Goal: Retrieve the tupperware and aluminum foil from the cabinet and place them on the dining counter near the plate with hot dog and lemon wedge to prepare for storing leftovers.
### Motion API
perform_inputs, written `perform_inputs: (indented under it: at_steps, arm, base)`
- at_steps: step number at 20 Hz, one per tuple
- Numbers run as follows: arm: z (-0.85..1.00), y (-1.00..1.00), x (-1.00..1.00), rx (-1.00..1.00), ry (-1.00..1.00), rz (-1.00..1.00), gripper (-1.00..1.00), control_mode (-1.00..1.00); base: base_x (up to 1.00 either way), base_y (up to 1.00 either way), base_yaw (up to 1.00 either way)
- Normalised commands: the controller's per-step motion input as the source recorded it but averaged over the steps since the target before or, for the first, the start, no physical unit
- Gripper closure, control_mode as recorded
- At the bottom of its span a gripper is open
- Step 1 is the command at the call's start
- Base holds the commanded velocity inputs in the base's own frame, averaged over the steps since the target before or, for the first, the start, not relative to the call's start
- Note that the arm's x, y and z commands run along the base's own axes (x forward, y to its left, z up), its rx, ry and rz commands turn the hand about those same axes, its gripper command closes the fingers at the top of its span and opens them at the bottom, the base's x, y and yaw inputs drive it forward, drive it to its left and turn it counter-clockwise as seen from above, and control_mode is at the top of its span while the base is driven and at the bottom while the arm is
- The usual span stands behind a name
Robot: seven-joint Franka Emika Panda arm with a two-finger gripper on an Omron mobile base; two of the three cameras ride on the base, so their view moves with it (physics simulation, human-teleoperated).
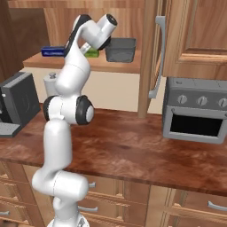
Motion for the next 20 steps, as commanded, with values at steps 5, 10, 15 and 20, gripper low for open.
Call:
perform_inputs:
  at_steps: [5,10,15,20]
  arm:
    - [-0.51,0.00,0.33,-0.05,-0.02,0.04,1.00,-1.00]
    - [-0.54,0.00,-0.02,-0.07,-0.10,0.09,1.00,-1.00]
    - [-0.44,0.06,-0.52,-0.10,-0.16,0.11,1.00,-1.00]
    - [-0.52,0.36,-0.90,-0.09,-0.22,0.09,1.00,-1.00]
  base:
    - [0.00,0.00,0.00]
    - [0.00,0.00,0.00]
    - [0.00,0.00,0.00]
    - [0.00,0.00,0.00]
